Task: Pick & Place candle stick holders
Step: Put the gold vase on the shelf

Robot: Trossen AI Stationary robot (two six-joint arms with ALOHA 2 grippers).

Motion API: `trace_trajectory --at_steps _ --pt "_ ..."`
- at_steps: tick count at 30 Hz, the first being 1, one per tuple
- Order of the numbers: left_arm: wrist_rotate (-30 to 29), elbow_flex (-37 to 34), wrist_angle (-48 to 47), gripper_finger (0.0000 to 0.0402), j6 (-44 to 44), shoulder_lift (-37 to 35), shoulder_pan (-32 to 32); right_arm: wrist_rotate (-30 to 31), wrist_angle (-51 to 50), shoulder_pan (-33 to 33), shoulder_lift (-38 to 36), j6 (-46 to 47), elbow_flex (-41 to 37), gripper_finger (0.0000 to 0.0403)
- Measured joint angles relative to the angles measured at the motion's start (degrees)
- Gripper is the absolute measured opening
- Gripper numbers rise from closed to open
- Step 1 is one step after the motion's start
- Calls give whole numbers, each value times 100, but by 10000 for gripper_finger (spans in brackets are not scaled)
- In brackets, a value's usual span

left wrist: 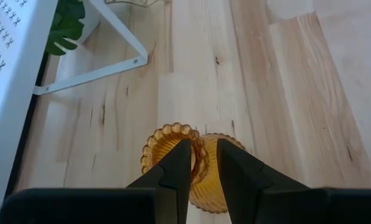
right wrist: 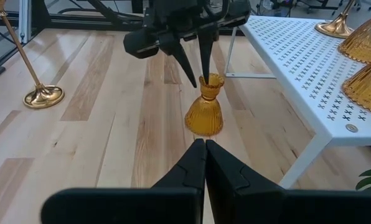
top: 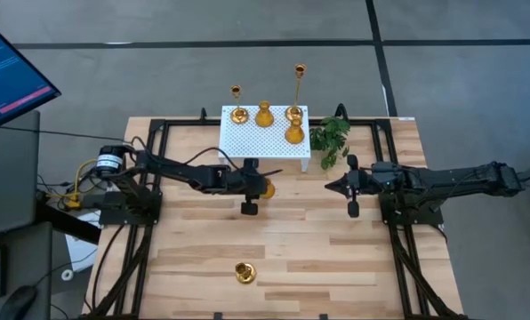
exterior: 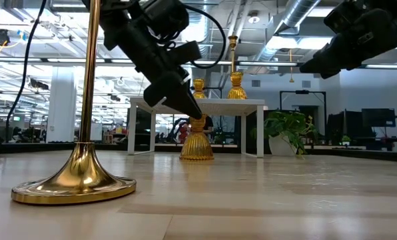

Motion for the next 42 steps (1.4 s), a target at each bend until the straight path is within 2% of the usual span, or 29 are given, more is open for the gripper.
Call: trace_trajectory --at_steps 3,8,13,21,32,36,42 --pt "-2 -21 23 66 -4 -9 0 0 2 0 0 0 0 0" --pt "-12 -23 -9 15 -165 13 0 0 4 0 -2 0 0 0" --pt "-71 -27 -34 18 -437 15 -43 1 4 1 0 0 1 0" --pt "-870 -69 -624 12 -467 -398 -584 2 -9 2 0 50 0 0" --pt "-1778 -69 -1076 11 -656 -1459 -1359 0 -4 2 -2 57 0 0" --pt "-1996 -66 -1121 11 -656 -1785 -1516 0 0 2 -2 58 1 0" --pt "-2756 -61 -1257 11 -601 -2292 -1560 2 -2 2 0 59 2 0"
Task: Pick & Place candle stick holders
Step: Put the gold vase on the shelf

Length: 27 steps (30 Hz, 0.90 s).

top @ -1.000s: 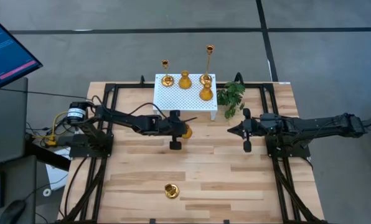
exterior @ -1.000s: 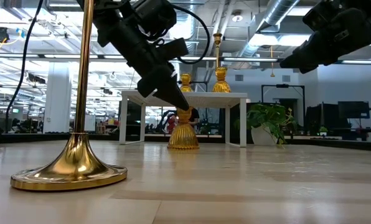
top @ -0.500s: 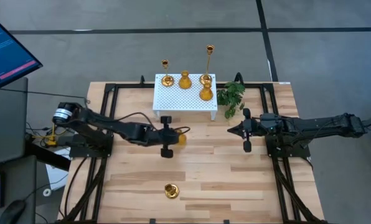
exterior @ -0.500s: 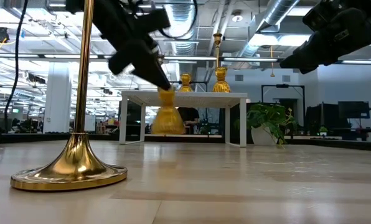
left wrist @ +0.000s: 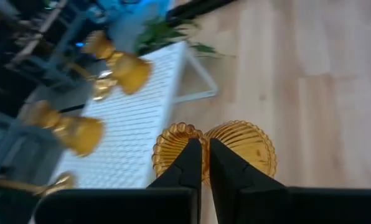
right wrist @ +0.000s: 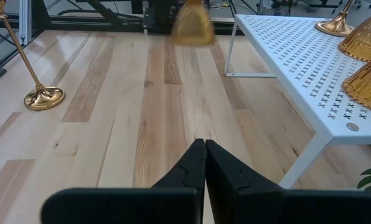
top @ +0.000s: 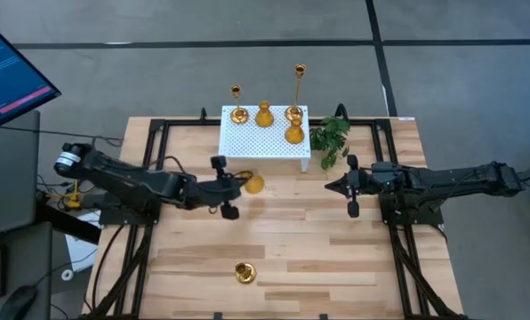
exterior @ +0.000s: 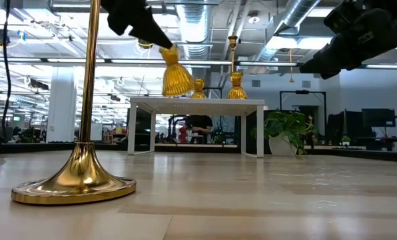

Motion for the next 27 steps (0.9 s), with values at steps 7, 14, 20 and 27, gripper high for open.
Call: trace_trajectory --at_steps 7,14,20,27 --pt "-199 397 -491 11 17 -526 251 -1 0 0 0 0 -2 0" --pt "-559 1160 -1461 11 22 -488 728 0 -7 0 0 -2 -2 0" --pt "-530 1788 -2192 10 19 -167 1213 -2 -26 0 -2 -2 -2 0" --pt "-94 2101 -2734 10 3 210 1852 -2 -31 0 -2 -2 -1 0"
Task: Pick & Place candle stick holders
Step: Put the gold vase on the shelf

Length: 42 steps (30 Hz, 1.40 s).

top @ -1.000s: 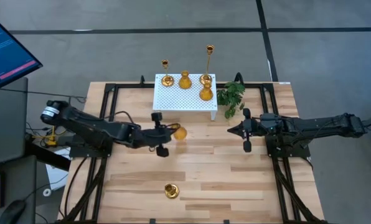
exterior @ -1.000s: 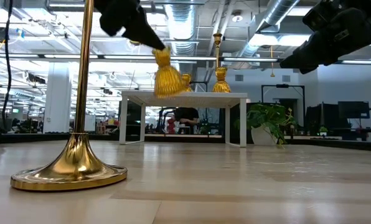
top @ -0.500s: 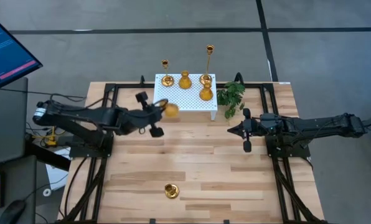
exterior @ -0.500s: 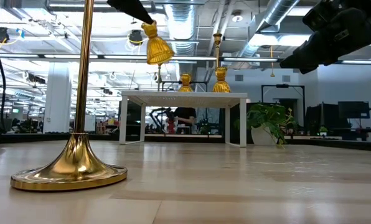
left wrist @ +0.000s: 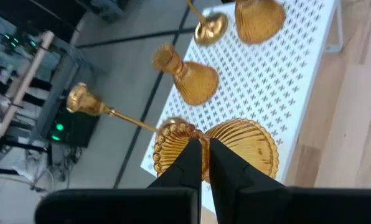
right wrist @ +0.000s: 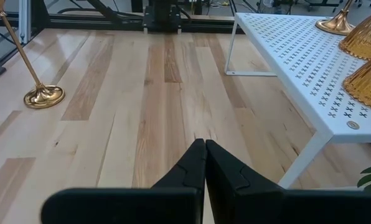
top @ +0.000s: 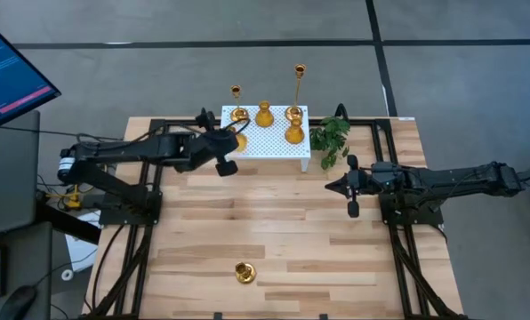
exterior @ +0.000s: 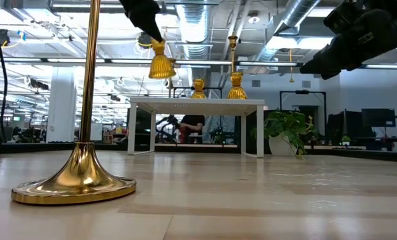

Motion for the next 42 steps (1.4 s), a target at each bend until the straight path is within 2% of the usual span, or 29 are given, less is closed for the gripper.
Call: trace_trajectory --at_steps 4,6,18,34,42 --pt "578 0 -130 10 -53 158 357 2 -2 0 0 0 1 0" --pt "678 0 -210 10 -151 223 480 0 -2 0 0 0 -1 0" --pt "858 0 -375 10 -353 327 937 1 -2 0 0 0 -1 0" --pt "837 -9 -13 10 -134 758 1045 2 11 -2 0 0 0 0" --pt "929 -26 267 38 -136 758 1044 2 -2 -2 1 0 -1 0"
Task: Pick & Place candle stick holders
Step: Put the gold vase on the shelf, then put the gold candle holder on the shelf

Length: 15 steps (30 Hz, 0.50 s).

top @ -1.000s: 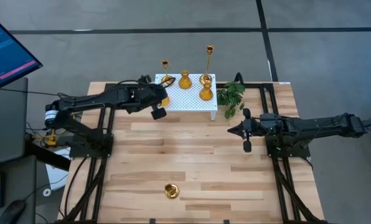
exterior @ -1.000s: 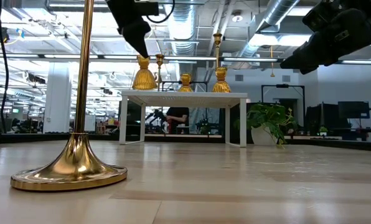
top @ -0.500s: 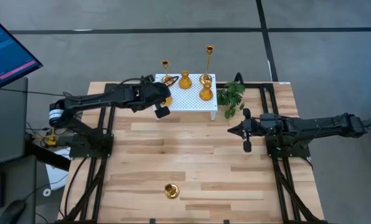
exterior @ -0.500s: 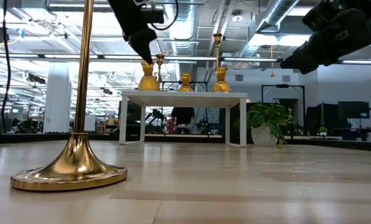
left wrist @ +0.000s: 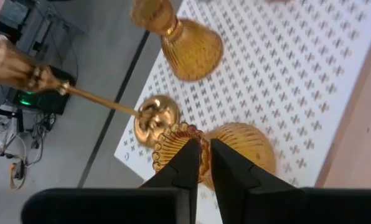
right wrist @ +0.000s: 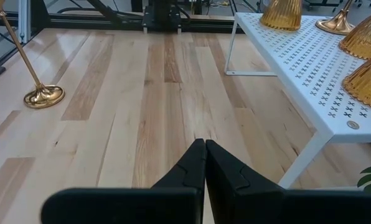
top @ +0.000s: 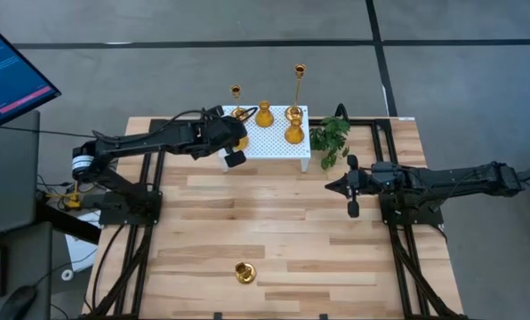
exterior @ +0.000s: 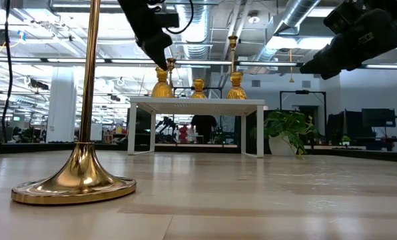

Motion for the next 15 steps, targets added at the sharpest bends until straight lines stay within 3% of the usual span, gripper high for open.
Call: trace_trajectory --at_steps 15 --pt "-40 0 294 50 -2 0 -35 0 0 0 -1 0 1 0"
